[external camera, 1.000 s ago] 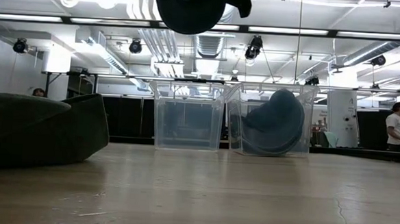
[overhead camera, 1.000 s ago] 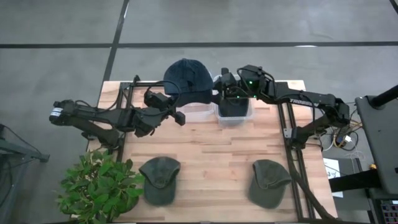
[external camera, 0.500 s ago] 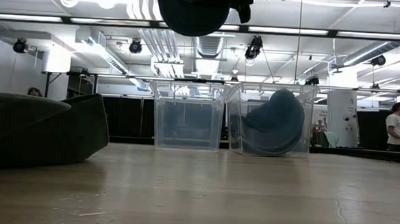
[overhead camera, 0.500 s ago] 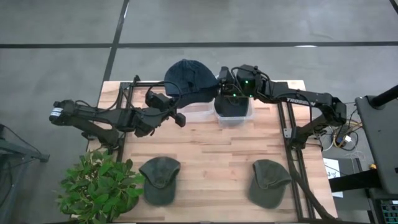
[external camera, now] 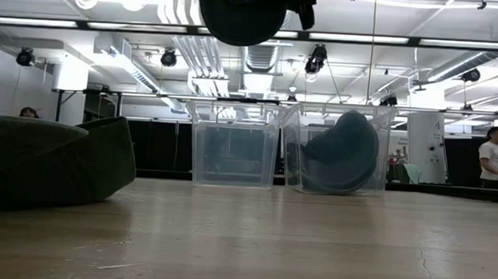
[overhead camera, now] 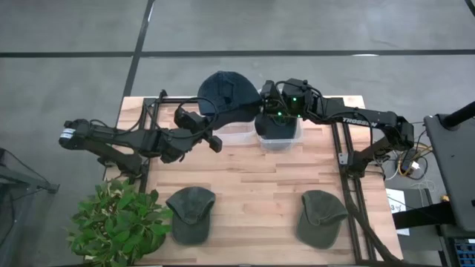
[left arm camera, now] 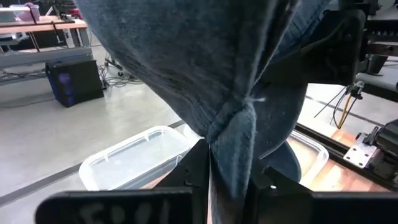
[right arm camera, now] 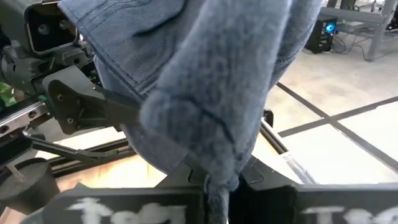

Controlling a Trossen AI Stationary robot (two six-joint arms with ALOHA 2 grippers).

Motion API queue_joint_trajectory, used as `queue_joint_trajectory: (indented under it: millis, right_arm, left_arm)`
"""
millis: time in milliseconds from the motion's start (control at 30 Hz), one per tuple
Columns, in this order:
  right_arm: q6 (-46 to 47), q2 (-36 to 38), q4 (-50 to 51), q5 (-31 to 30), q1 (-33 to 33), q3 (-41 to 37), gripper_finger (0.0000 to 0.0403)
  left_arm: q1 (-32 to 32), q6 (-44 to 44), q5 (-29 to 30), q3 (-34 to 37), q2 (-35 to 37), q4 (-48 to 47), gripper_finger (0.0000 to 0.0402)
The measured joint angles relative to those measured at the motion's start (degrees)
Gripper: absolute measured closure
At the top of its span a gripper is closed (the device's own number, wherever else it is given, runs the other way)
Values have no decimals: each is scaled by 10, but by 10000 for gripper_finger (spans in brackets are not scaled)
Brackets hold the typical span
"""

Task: Pick & Place hat
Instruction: Put the blue cap into the right transparent bin

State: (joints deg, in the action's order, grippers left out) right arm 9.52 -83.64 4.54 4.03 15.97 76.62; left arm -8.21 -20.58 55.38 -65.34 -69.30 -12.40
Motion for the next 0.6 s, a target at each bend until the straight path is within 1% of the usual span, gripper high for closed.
queue_joint_trajectory:
  millis: [200, 500, 600]
  right_arm:
    - [9, 4, 1, -7, 0, 0, 393]
    - [23, 7, 1, -27, 0, 0, 394]
    - [26, 7, 1, -27, 0, 0, 394]
  left_arm:
    - [0, -5, 1, 0, 0, 0, 357]
    - [0, 15, 0, 0, 1, -1, 355]
    - [0, 15, 0, 0, 2, -1, 349]
